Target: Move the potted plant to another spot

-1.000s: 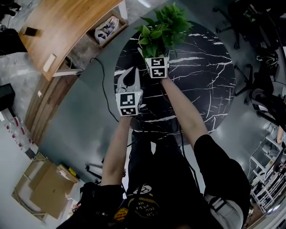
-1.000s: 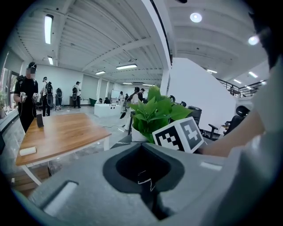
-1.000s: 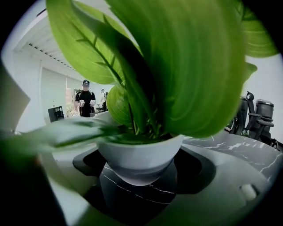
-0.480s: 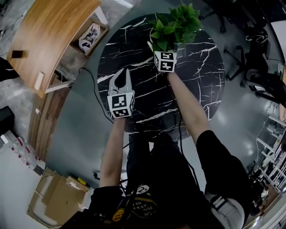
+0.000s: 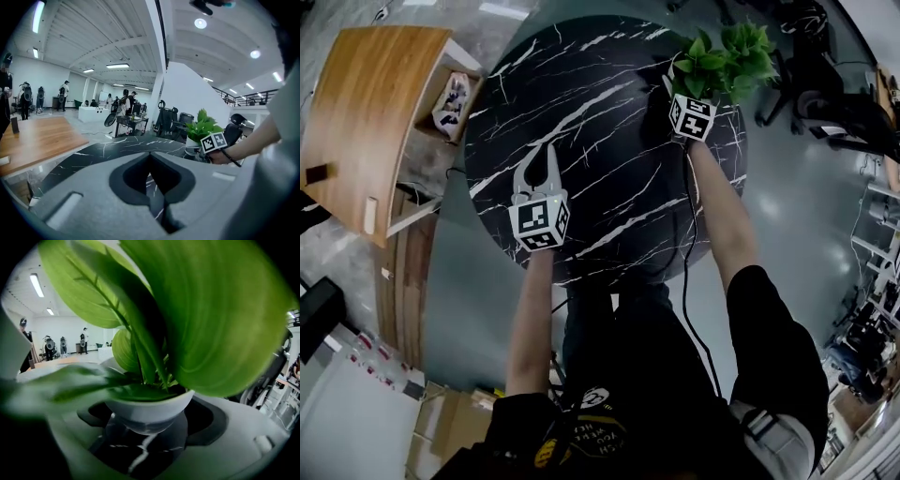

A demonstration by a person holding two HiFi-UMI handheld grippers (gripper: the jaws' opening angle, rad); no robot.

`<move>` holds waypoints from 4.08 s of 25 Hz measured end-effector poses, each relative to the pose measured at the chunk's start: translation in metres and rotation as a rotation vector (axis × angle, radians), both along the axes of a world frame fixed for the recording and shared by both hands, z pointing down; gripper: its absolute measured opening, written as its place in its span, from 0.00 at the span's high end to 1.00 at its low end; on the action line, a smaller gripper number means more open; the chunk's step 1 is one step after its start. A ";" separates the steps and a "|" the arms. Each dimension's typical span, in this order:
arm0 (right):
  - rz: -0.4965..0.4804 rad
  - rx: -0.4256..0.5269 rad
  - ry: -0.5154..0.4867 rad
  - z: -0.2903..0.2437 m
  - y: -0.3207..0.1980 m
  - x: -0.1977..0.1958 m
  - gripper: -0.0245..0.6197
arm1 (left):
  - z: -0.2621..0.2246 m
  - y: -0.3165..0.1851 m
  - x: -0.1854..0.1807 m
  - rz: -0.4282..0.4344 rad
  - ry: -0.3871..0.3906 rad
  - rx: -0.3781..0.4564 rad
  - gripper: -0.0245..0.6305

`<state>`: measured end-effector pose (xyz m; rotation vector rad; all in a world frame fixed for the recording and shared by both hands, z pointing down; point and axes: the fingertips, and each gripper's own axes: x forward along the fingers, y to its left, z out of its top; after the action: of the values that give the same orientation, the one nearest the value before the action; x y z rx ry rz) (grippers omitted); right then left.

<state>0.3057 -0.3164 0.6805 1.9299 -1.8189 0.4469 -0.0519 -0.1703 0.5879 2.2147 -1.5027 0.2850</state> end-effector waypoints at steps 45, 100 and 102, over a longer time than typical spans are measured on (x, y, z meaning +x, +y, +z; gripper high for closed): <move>-1.066 -0.021 -0.101 -0.004 0.292 -0.513 0.22 | 0.010 0.218 -0.179 -0.500 -0.032 -0.115 0.96; -0.030 0.021 -0.265 -0.144 0.362 -0.033 0.96 | -0.081 0.173 0.180 0.450 0.021 -0.055 0.96; -0.016 0.051 -0.264 -0.173 0.373 -0.050 0.96 | -0.104 0.187 0.191 0.503 0.040 -0.027 0.96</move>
<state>0.2553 0.0562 0.5076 1.9652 -2.0244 0.6843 0.1395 0.0170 0.4840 2.5312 -0.8928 0.4082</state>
